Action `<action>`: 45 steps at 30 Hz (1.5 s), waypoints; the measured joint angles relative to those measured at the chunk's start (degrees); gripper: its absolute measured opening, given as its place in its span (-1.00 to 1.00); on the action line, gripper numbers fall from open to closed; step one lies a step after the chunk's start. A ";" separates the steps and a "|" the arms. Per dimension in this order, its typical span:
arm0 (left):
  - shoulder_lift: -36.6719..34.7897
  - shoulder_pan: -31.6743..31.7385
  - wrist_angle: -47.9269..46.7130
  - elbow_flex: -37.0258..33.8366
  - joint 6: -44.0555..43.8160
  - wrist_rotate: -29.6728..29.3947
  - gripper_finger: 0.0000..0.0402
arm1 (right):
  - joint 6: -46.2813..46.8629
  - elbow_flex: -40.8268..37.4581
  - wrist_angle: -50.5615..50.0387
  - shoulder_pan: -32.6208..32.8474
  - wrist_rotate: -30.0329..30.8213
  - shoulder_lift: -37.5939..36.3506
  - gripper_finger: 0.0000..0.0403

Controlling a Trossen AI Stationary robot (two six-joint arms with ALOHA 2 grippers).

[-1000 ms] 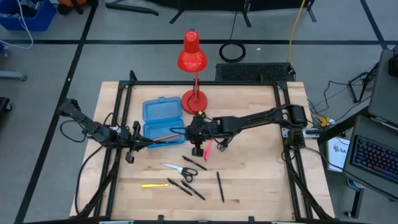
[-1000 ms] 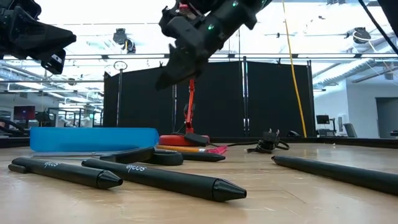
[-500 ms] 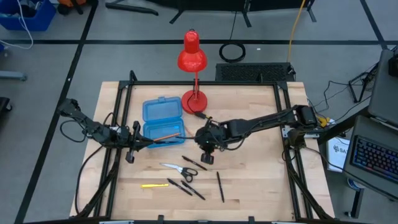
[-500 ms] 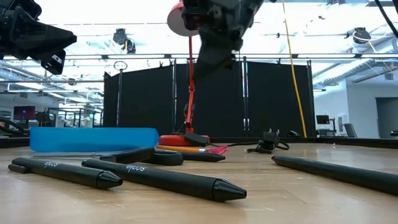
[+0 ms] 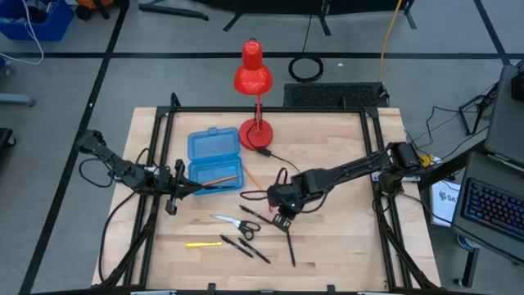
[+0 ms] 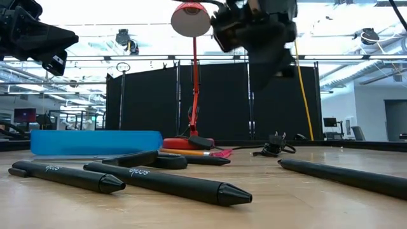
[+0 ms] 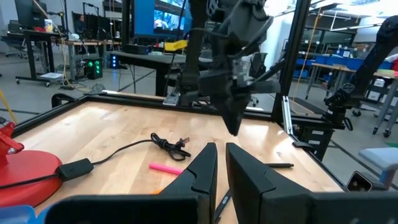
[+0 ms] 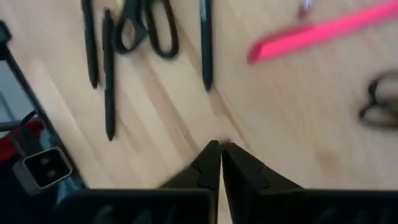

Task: Pick & place school supplies into a supply box
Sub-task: Put the black pen into the blue supply box

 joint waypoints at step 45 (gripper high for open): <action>0.00 0.01 0.36 0.00 2.07 -0.07 -0.81 | 28.83 -18.77 28.44 7.74 -2.81 0.30 0.06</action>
